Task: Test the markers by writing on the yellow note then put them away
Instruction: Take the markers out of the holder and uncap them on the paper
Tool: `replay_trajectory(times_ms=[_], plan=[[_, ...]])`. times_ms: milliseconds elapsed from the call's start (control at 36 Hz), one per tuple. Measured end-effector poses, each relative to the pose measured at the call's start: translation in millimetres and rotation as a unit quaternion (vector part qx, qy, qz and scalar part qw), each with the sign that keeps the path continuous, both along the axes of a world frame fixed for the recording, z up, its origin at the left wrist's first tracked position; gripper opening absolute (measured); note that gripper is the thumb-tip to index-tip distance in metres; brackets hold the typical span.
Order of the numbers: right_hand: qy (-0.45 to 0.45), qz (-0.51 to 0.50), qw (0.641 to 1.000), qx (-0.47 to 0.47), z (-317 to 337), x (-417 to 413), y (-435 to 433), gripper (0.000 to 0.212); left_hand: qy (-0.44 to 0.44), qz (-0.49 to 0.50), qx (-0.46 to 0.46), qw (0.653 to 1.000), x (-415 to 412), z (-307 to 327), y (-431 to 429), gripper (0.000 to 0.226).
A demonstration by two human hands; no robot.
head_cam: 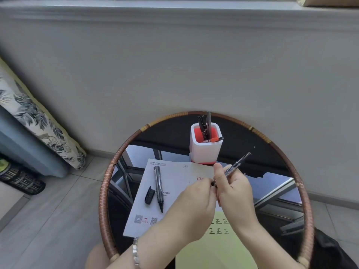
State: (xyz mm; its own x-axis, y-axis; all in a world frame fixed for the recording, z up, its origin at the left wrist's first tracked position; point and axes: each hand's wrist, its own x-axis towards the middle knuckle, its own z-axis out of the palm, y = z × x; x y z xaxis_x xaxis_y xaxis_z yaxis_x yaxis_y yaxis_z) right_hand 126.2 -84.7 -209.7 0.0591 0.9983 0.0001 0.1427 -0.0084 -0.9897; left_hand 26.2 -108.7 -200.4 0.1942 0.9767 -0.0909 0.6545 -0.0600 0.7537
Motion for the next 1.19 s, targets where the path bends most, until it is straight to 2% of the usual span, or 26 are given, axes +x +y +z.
replay_trajectory(times_ms=[111,306,389,472,584,695,750,806,973,1084,1195], plan=[[-0.014,-0.017,1.0,0.011,-2.6,4.7,2.9,0.042,0.058,-0.012,0.035,0.998,12.5,-4.5,-0.6,0.021],[-0.015,0.006,1.0,-0.005,-6.3,18.0,11.8,0.04,0.004,0.003,0.073,0.997,19.0,-12.0,3.5,0.019],[0.002,0.04,0.999,-0.007,-3.6,22.3,13.8,0.037,-0.019,0.0,0.046,0.999,16.8,-12.8,5.2,0.021],[0.034,0.049,0.997,-0.048,1.2,25.2,17.8,0.031,-0.035,0.015,-0.012,0.999,10.6,-13.0,5.3,0.017],[0.06,0.015,0.987,-0.149,1.3,39.1,32.2,0.023,-0.097,0.118,-0.083,0.985,-10.0,-21.3,4.5,0.012],[0.133,0.075,0.955,-0.254,1.1,47.7,41.5,0.01,-0.196,0.279,-0.152,0.928,-37.7,-34.8,14.1,0.025],[0.136,0.098,0.945,-0.279,1.2,48.3,42.9,0.011,-0.19,0.306,-0.155,0.92,-47.4,-37.7,16.9,0.025],[0.109,0.134,0.944,-0.28,1.6,47.4,42.4,0.013,-0.161,0.314,-0.115,0.929,-53.5,-39.5,20.3,0.022],[-0.113,0.203,0.952,-0.2,-7.8,29.1,48.5,0.017,-0.013,0.295,-0.011,0.955,-57.6,-48.6,36.5,0.015],[-0.22,0.238,0.933,-0.155,-28.7,-2.3,51.8,0.023,0.034,0.269,-0.043,0.962,-60.1,-59.0,44.5,0.012],[-0.276,0.225,0.927,-0.122,-49.3,-35.6,51.0,0.039,0.078,0.241,-0.043,0.966,-63.4,-63.1,49.2,0.015]])
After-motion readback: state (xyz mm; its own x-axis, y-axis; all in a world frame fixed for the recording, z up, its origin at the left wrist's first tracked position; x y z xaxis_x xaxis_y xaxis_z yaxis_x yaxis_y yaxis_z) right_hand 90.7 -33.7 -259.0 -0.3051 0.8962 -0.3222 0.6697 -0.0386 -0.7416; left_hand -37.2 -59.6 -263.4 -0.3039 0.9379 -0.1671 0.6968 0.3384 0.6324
